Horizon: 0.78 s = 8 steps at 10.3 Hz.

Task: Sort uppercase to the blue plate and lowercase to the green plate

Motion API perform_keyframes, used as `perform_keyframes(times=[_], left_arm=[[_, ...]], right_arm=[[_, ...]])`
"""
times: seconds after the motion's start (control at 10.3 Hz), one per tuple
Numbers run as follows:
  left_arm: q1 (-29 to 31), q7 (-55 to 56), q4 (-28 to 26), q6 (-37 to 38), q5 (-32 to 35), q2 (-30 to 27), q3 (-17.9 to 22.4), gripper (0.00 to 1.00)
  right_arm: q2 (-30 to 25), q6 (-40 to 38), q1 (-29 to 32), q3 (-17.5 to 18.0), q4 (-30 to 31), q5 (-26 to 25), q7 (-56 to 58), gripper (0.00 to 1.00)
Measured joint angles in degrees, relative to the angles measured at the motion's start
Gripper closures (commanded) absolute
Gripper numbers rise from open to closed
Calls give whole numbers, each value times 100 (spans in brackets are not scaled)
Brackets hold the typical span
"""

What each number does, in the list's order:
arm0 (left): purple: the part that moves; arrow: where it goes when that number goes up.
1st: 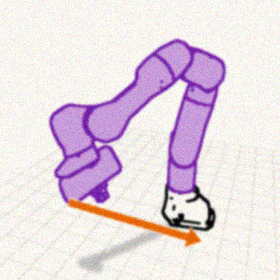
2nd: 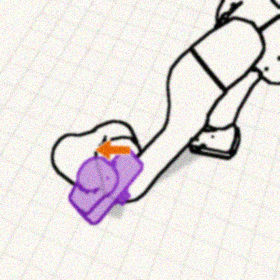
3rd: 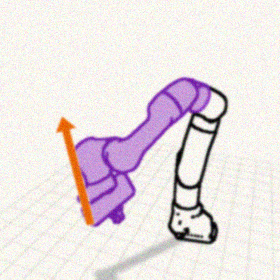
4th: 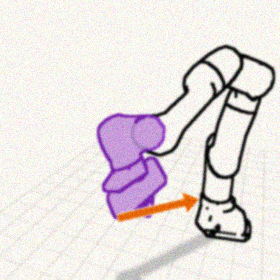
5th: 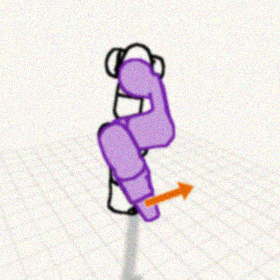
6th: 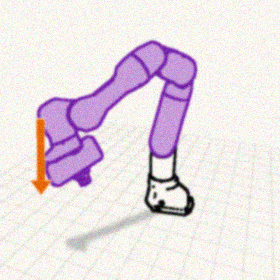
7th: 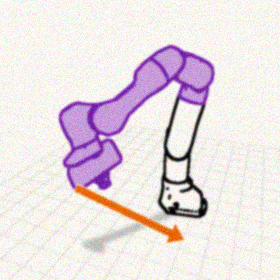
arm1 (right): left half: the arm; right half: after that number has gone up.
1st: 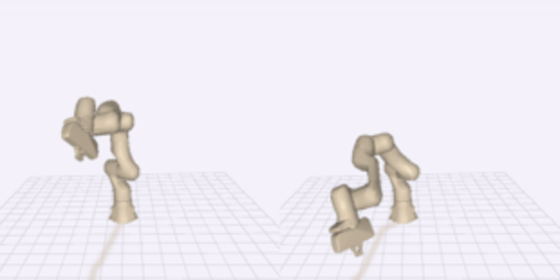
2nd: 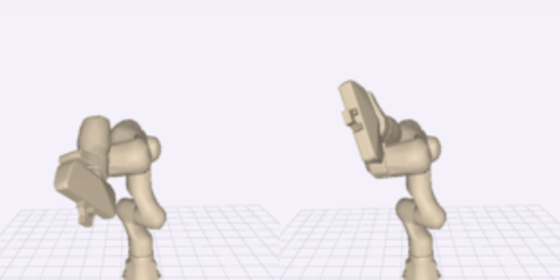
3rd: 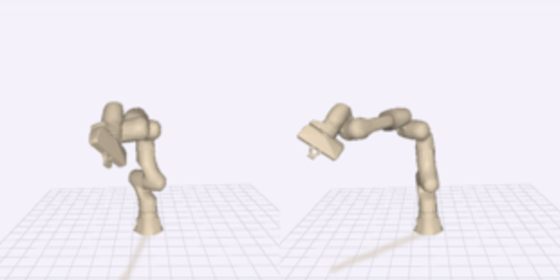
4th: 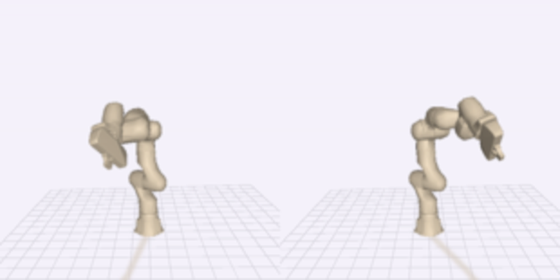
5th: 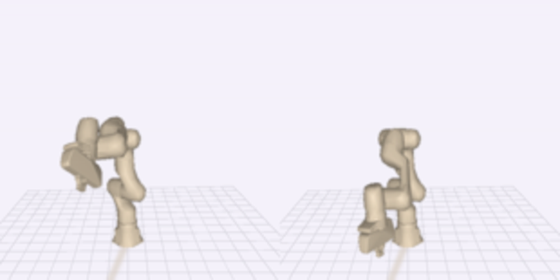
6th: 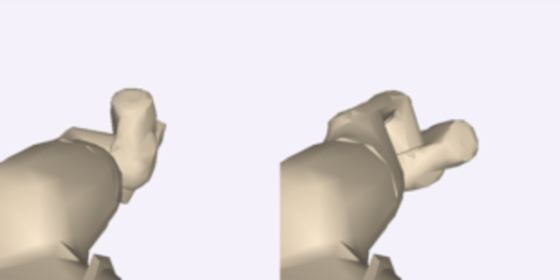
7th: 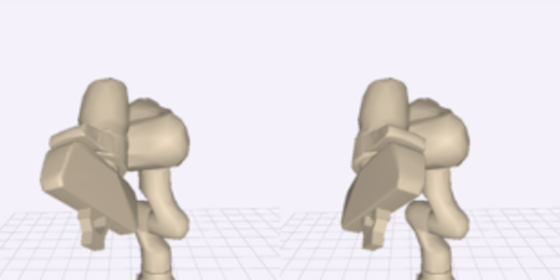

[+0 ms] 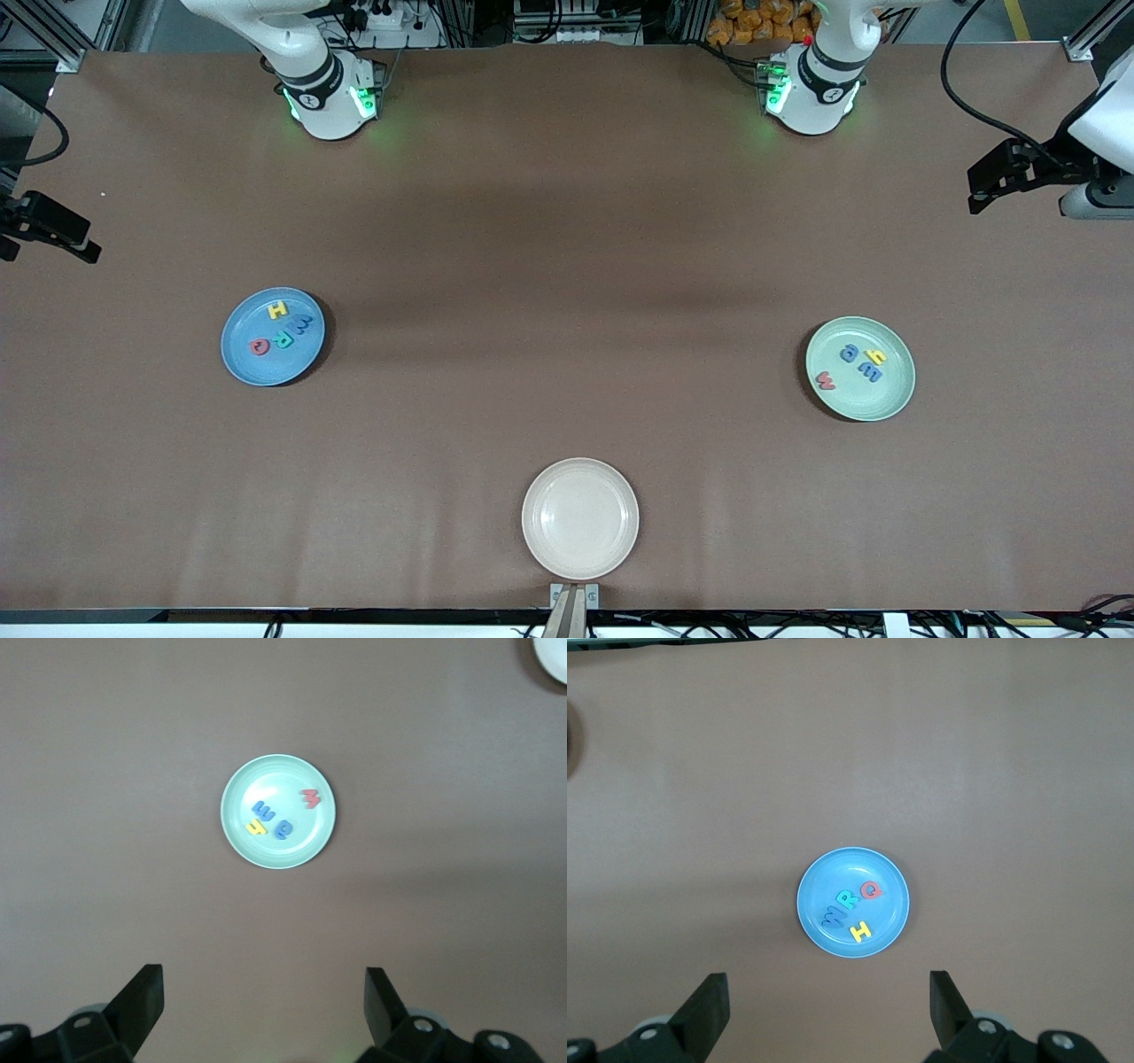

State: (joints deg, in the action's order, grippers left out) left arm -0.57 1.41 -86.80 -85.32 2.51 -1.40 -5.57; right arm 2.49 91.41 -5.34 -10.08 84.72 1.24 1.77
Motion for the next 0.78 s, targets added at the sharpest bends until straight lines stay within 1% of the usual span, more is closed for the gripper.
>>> perform_keyframes(times=[0.29, 0.78], left_arm=[[11, 212, 6, 0, -212, 0, 0, 0], [10, 288, 26, 0, -227, 0, -11, 0]], right_arm=[[0, 62, 0, 0, 0, 0, 0, 0], [0, 97, 0, 0, 0, 0, 0, 0]])
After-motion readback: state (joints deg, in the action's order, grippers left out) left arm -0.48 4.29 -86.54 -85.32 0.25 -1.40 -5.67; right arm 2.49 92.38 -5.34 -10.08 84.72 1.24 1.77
